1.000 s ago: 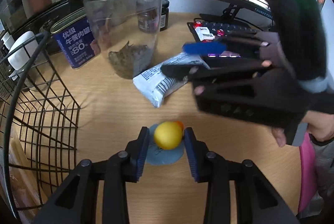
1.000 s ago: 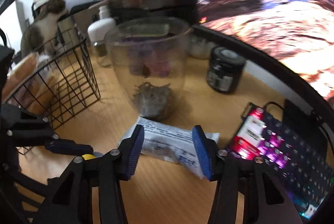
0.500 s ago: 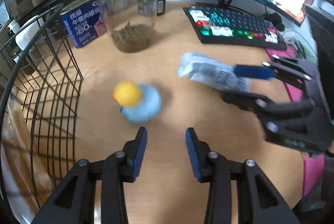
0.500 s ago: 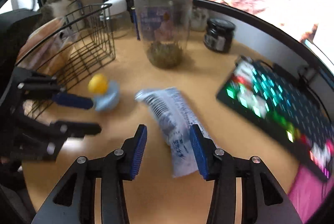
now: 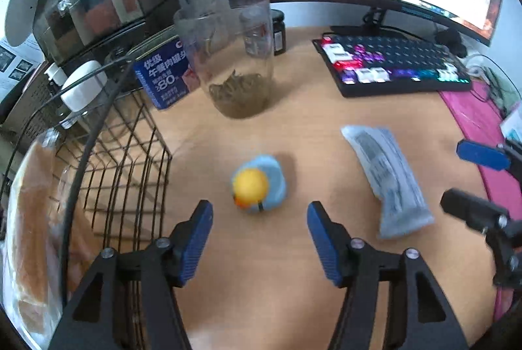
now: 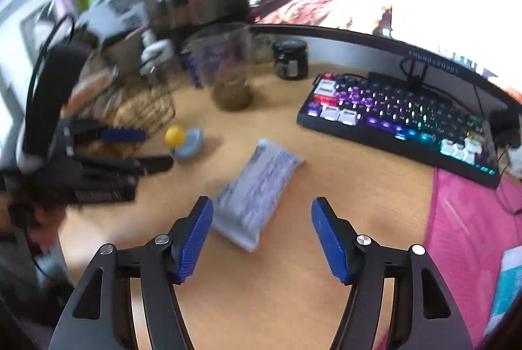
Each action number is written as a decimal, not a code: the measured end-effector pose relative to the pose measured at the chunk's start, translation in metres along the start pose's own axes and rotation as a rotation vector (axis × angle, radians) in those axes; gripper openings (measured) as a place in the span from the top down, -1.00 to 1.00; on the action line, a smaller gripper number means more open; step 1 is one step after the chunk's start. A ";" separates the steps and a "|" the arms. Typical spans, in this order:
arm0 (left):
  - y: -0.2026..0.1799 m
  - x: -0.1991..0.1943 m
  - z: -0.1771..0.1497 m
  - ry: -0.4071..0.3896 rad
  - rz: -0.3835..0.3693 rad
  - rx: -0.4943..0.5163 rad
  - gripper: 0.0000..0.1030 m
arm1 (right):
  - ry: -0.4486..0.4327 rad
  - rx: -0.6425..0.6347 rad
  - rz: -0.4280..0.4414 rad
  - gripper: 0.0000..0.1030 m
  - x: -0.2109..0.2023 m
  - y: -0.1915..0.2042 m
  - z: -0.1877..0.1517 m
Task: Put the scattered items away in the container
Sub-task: 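Grasp the duck toy with the left tool while the right tool grasps the white snack packet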
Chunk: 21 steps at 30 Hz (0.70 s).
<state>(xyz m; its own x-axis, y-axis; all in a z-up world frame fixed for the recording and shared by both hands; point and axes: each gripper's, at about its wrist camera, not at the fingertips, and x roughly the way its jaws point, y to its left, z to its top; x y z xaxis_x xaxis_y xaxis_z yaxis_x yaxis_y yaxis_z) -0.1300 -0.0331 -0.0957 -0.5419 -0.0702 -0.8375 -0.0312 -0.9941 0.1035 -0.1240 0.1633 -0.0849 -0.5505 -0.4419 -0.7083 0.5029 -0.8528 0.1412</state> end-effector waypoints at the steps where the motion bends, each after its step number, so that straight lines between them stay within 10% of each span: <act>1: 0.001 0.006 0.003 0.007 0.007 -0.004 -0.30 | 0.008 0.009 -0.010 -0.30 0.008 0.000 0.005; 15: 0.017 0.046 0.012 0.029 -0.041 -0.040 -0.28 | 0.094 0.028 -0.023 -0.30 0.067 0.011 0.014; 21: 0.021 0.042 0.008 0.025 -0.088 -0.073 0.01 | 0.097 0.016 -0.089 -0.34 0.081 0.016 0.014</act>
<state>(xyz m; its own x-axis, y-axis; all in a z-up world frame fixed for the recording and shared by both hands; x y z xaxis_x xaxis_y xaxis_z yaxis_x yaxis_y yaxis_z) -0.1602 -0.0564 -0.1243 -0.5189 0.0168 -0.8547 -0.0165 -0.9998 -0.0096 -0.1703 0.1098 -0.1305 -0.5252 -0.3363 -0.7817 0.4438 -0.8920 0.0856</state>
